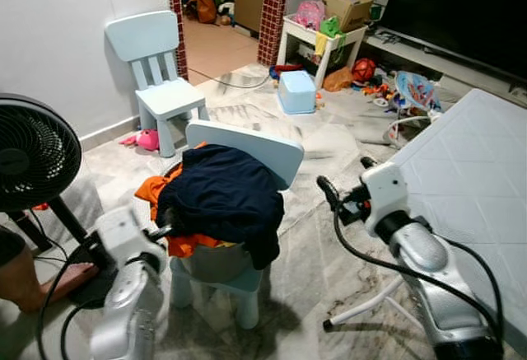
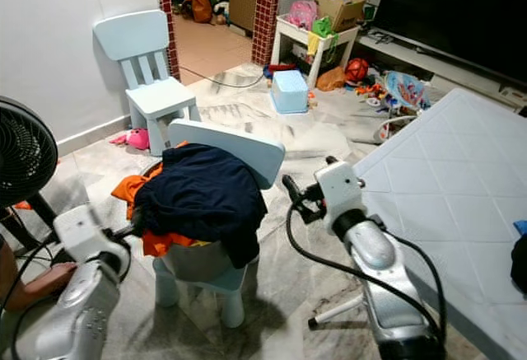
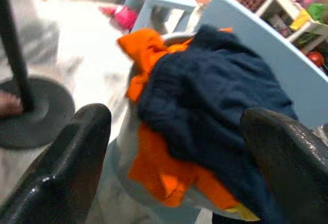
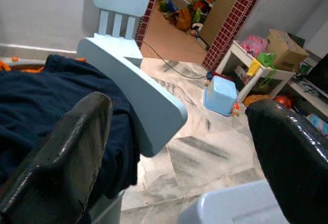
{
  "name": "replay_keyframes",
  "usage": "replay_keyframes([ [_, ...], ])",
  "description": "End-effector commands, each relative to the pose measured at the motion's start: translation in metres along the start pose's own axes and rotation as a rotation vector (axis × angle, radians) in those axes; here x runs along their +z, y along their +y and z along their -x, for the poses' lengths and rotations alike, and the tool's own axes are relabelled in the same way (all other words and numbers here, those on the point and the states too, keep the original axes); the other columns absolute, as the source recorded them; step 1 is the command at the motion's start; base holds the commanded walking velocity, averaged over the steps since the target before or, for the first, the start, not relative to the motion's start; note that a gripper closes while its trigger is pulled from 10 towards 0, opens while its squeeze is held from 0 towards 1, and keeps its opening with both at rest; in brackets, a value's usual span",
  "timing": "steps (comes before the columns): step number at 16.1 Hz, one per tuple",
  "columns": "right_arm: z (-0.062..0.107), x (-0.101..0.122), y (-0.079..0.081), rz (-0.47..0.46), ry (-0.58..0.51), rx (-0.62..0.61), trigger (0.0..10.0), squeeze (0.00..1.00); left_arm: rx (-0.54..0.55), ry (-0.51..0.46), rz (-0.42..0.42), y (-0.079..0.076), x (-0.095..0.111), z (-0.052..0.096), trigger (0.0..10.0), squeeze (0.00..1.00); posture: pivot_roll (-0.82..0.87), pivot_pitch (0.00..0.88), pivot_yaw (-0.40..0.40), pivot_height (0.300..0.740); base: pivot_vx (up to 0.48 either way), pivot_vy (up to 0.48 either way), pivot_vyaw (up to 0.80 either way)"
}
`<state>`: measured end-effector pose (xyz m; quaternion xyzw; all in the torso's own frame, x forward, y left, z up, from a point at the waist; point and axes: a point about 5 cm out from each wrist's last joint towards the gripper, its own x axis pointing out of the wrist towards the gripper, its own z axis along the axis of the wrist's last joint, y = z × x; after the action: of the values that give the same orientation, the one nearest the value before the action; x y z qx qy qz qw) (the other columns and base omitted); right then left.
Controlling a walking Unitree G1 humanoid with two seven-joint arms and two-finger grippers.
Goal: Hang hanger
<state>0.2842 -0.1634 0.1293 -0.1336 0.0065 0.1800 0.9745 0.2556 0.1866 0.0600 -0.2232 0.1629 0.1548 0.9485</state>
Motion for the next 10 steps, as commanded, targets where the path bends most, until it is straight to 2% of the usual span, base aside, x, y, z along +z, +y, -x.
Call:
replay_keyframes([
  [1, 0.007, 0.004, -0.007, 0.009, 0.007, -0.005, 10.0, 0.0, 0.002, 0.069, 0.144, -0.02, -0.012, -0.002, 10.0, 0.0, -0.14, 0.0, -0.122, 0.74, 0.0, 0.0, 0.0],
  [4, 0.019, 0.001, -0.009, 0.02, 0.037, -0.003, 10.0, 0.0, 0.008, 0.073, 0.165, -0.023, -0.013, -0.004, 10.0, 0.0, -0.15, 0.0, -0.135, 0.74, 0.0, 0.0, 0.0],
  [7, 0.03, 0.0, -0.011, 0.024, 0.062, -0.011, 10.0, 0.0, -0.007, 0.104, 0.18, -0.034, -0.016, -0.012, 10.0, 0.0, -0.18, 0.021, -0.14, 0.74, 0.0, 0.0, 0.0],
  [10, 0.042, 0.001, -0.012, 0.034, 0.093, -0.015, 10.0, 0.0, -0.03, 0.182, 0.211, -0.05, -0.028, -0.022, 10.0, 0.0, -0.22, 0.048, -0.14, 0.74, 0.0, 0.0, 0.0],
])
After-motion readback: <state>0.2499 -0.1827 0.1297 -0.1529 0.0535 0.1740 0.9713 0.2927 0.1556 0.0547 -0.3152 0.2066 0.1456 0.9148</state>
